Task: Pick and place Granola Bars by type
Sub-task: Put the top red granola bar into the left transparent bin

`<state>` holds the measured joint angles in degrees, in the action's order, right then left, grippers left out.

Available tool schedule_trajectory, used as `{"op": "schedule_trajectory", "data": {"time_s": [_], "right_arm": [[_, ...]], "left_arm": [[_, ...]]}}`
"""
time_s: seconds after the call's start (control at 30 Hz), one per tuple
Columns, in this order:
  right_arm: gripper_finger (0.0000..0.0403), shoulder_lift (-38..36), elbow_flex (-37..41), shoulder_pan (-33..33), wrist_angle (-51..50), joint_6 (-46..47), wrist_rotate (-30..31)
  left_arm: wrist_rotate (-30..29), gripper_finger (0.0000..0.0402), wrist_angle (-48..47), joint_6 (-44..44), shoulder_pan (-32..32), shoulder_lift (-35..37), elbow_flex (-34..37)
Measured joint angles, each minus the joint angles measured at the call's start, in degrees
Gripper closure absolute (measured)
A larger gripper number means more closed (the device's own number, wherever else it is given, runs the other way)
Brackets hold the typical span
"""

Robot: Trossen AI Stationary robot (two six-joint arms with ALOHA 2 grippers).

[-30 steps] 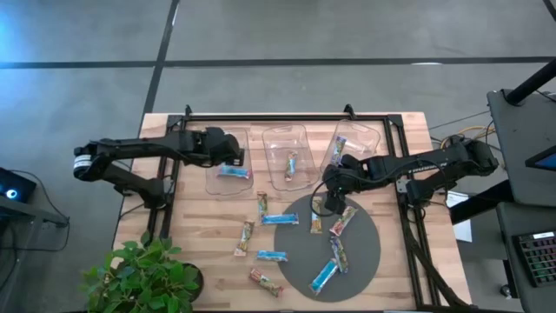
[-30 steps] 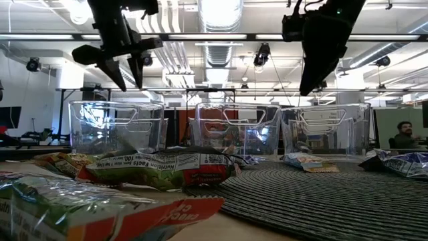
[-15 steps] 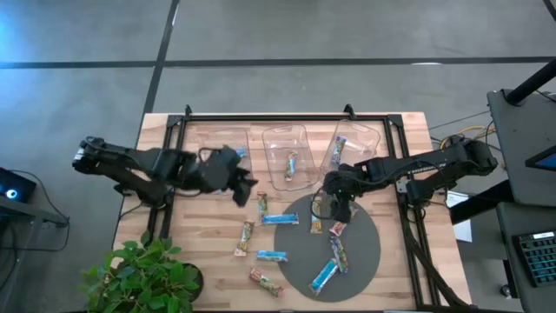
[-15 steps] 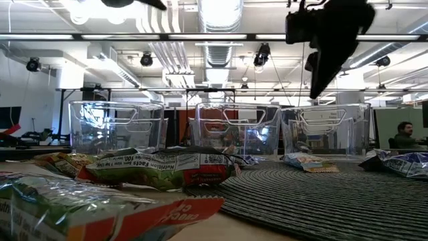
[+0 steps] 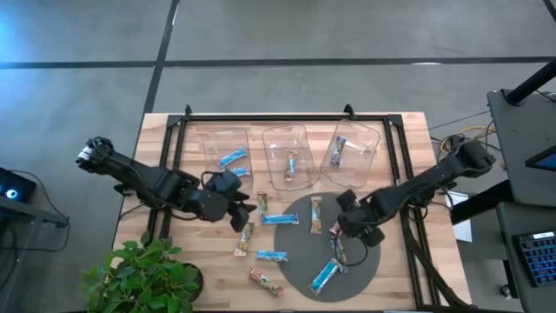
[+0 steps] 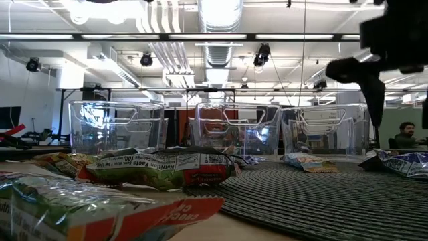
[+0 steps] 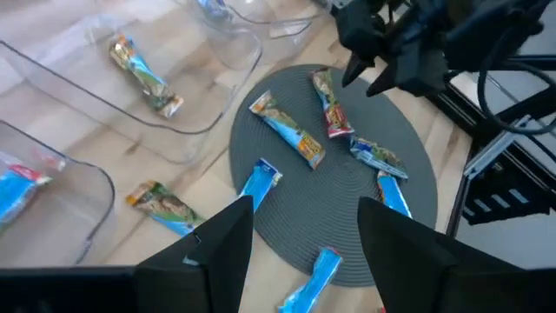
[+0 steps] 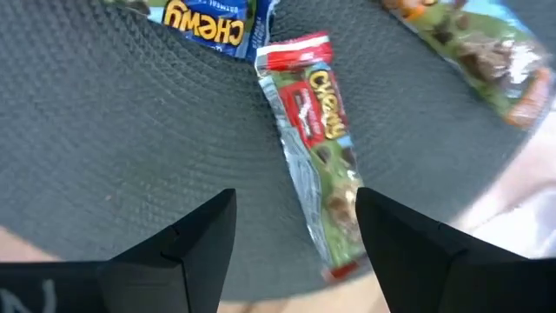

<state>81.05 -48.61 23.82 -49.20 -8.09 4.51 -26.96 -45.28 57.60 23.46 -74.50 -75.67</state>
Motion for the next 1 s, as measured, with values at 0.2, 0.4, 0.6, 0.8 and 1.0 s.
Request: {"op": "schedule_trajectory", "data": {"time_s": [0.2, 0.4, 0.6, 0.8, 1.0], "right_arm": [[0.0175, 1.46, 3.63, 0.19, 6.60, -0.39, 5.03], [0.0175, 4.12, 3.92, -0.46, 10.34, -3.80, 4.33], [0.0175, 9.50, 3.79, -1.96, 11.55, -3.83, 2.48], [0.0205, 10.12, 3.75, -3.21, 11.20, 0.20, -0.42], [0.0301, 8.30, 4.04, -5.33, 11.20, 2.73, -1.14]], "left_arm": [[0.05, 0.0211, 1.84, 2.56, 1.47, -0.95, 1.13], [-0.29, 0.0211, 3.28, 2.60, 2.10, -1.79, 1.15], [-0.96, 0.0211, 5.04, 2.62, 2.27, -2.30, 1.15], [-1.03, 0.0211, 6.41, 2.95, 2.56, -2.40, 1.15], [-1.13, 0.0211, 6.91, 2.93, 2.60, -2.40, 1.15]]}}
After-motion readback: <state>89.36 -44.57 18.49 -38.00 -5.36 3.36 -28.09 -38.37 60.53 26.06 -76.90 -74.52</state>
